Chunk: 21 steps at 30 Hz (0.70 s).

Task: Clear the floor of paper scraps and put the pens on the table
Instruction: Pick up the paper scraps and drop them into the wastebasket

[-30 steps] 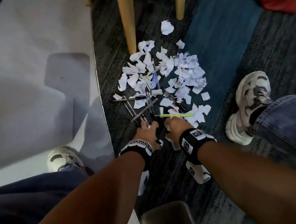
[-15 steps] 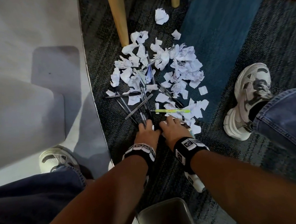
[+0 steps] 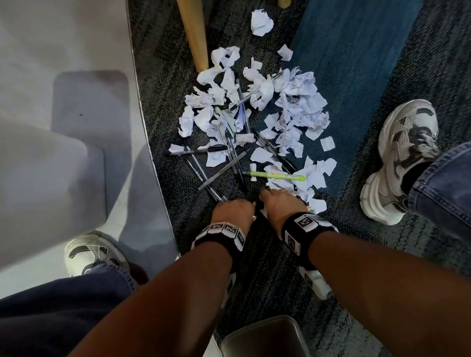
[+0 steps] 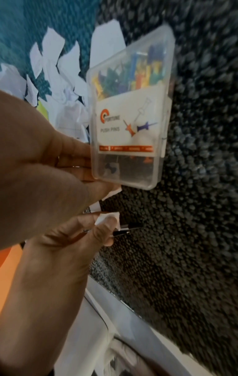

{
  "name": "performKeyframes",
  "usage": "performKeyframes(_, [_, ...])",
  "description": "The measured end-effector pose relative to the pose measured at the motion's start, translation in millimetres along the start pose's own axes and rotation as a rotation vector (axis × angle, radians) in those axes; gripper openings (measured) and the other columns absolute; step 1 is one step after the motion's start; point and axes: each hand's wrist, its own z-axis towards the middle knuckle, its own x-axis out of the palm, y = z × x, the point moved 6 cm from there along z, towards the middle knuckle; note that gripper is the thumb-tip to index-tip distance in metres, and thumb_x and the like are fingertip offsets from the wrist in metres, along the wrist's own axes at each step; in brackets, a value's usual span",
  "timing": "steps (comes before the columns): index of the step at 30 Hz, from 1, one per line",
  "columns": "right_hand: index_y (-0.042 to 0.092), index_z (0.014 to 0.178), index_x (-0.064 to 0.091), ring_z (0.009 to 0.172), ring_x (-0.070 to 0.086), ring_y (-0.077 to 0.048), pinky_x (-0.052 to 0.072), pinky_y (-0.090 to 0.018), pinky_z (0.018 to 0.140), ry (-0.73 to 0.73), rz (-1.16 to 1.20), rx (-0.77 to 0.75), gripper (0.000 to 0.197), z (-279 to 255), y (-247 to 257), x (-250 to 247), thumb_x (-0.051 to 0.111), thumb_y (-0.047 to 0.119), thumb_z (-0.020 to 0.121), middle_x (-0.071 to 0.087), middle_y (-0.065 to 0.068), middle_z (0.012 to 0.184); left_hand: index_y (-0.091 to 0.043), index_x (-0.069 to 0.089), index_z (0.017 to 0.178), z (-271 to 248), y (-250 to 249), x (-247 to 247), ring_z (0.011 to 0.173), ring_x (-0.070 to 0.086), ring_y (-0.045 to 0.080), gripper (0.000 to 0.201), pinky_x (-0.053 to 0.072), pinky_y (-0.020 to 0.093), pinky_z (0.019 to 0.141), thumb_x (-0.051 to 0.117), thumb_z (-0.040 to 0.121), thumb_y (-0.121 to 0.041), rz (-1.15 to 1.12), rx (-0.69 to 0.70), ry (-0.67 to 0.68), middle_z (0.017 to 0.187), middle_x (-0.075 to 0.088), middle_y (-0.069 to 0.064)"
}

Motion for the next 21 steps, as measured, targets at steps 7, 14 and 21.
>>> performKeyframes(7, [0.012,0.125,0.044,0.104,0.056,-0.036,0.048,-0.043,0.077,-0.054,0.068,-0.026,0.045,2,-2,4,0.062,0.007,0.084,0.035,-0.013,0.126,-0.014,0.055,0.11,-9,2,-6,0.097,0.062,0.033,0.021,0.043,0.034,0.073,0.047,0.096,-0.027,-0.207,0.011,-0.003,0.107,0.064,0.012])
performKeyframes(14, [0.014,0.138,0.03,0.114,0.052,-0.036,0.048,-0.045,0.086,-0.026,0.057,-0.028,0.064,6,-2,3,0.064,0.015,0.084,0.043,-0.014,0.134,-0.02,0.031,0.126,-11,12,-3,0.075,0.061,0.032,0.041,0.047,0.037,0.062,0.055,0.092,-0.02,-0.337,-0.089,-0.023,0.084,0.06,0.01])
performKeyframes(21, [0.009,0.112,0.06,0.105,0.061,-0.034,0.05,-0.038,0.086,0.053,-0.018,0.01,0.022,9,3,-1,0.054,0.011,0.09,0.061,-0.018,0.114,-0.014,0.054,0.102,-7,13,0,0.087,0.061,0.032,0.009,0.046,0.036,0.067,0.049,0.095,-0.018,-0.33,-0.1,0.013,0.098,0.063,0.013])
